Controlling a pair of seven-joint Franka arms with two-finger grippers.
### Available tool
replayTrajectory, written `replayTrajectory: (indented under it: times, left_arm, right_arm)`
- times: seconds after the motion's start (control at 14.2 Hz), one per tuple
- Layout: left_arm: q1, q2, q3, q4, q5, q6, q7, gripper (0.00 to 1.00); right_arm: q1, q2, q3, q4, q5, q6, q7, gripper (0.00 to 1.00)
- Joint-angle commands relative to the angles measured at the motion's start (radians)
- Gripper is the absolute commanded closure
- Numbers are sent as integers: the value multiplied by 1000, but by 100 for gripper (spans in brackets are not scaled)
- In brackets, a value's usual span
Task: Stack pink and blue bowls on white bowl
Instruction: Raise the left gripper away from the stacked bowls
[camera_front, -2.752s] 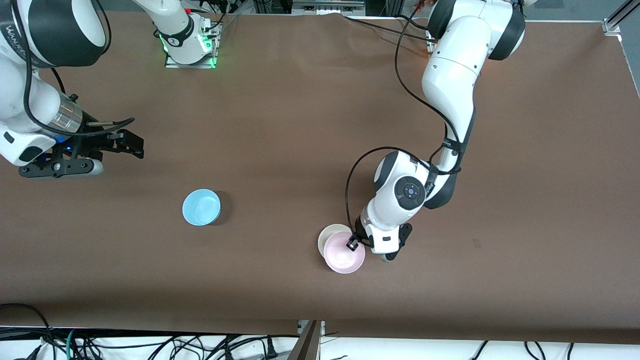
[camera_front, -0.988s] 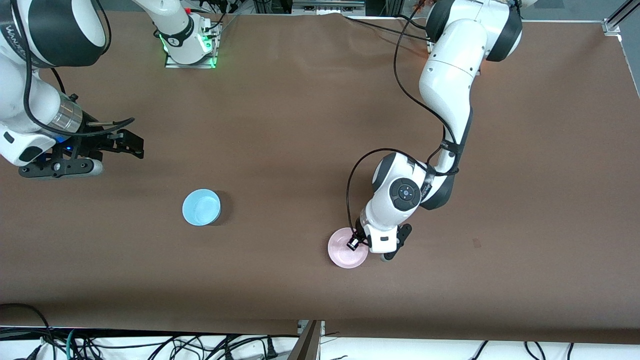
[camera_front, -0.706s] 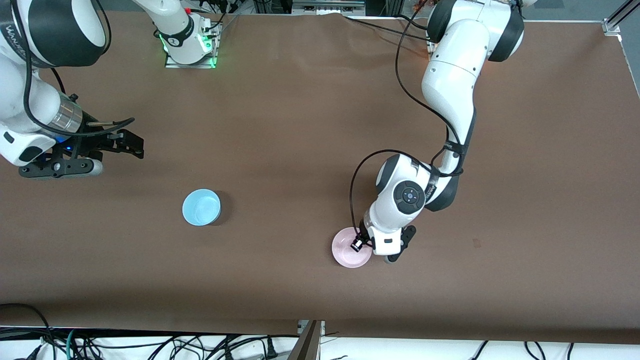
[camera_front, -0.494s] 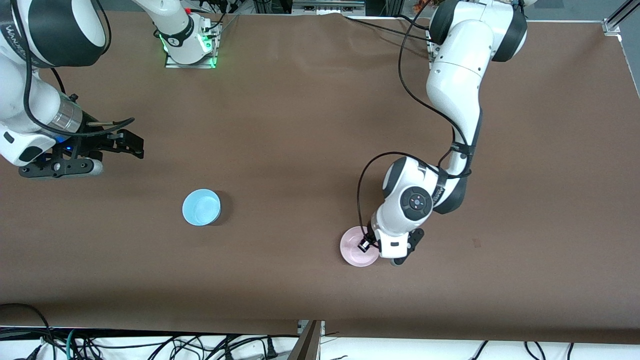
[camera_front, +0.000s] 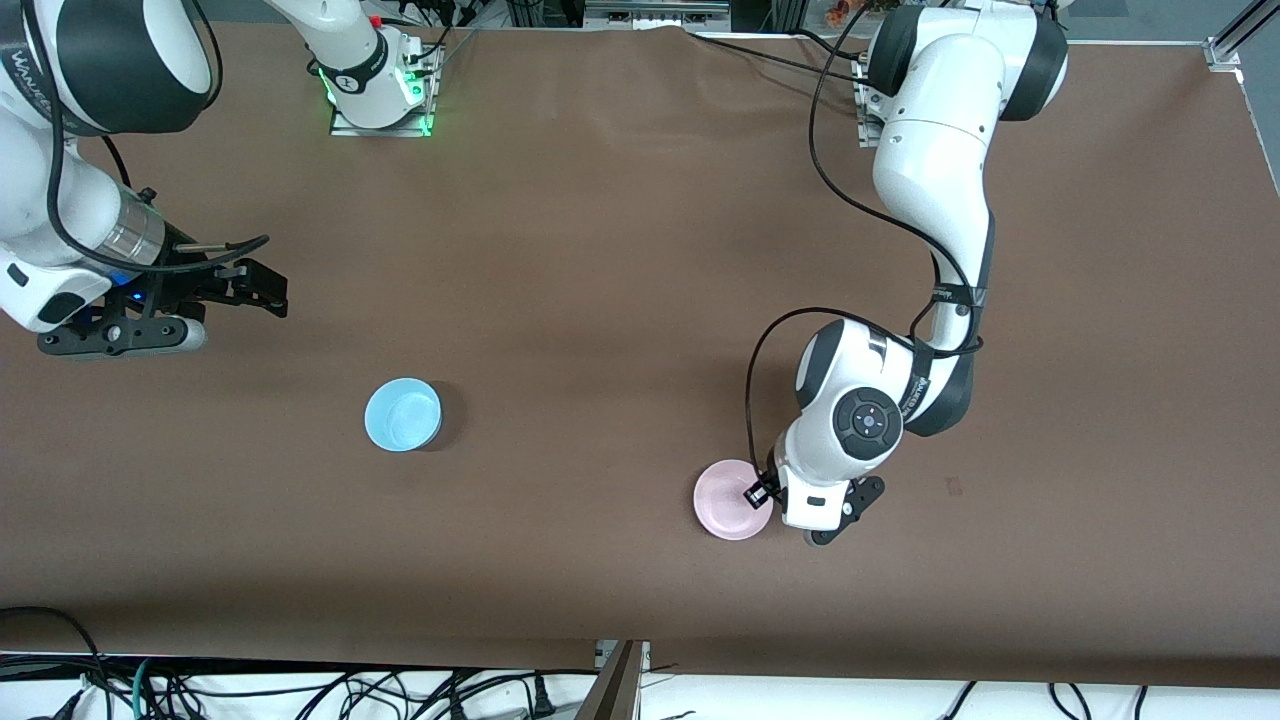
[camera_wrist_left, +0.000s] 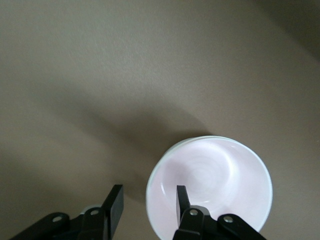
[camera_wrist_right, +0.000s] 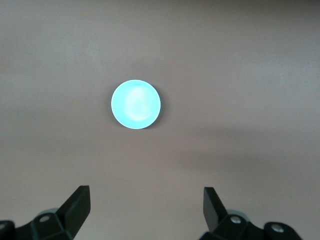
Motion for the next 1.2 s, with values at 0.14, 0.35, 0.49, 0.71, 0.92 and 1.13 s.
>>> replayTrajectory:
  times: [0.14,0.35,0.49,0.71,0.92,1.13]
  left_arm:
    - [14,-27,35,2,19,-60,116,51]
    - [116,-123,49,4,16,-199,385,52]
    - [179,-205,50,2,18,-294,586,52]
    - [221,-321,85,-10,23,-391,759,47]
    - [287,-414,96,-15,93,-427,964,25]
    - [320,-454,99,-15,140,-520,1050,12]
  right_arm:
    - [-2,9,3,18,-10,-4,1,0]
    - [7,16,6,21,-12,-4,7,0]
    - [8,16,6,21,-14,-4,7,0]
    - [11,16,9,21,-15,-4,7,0]
    - [10,15,9,21,-12,-4,7,0]
    - [10,16,9,23,-12,-4,7,0]
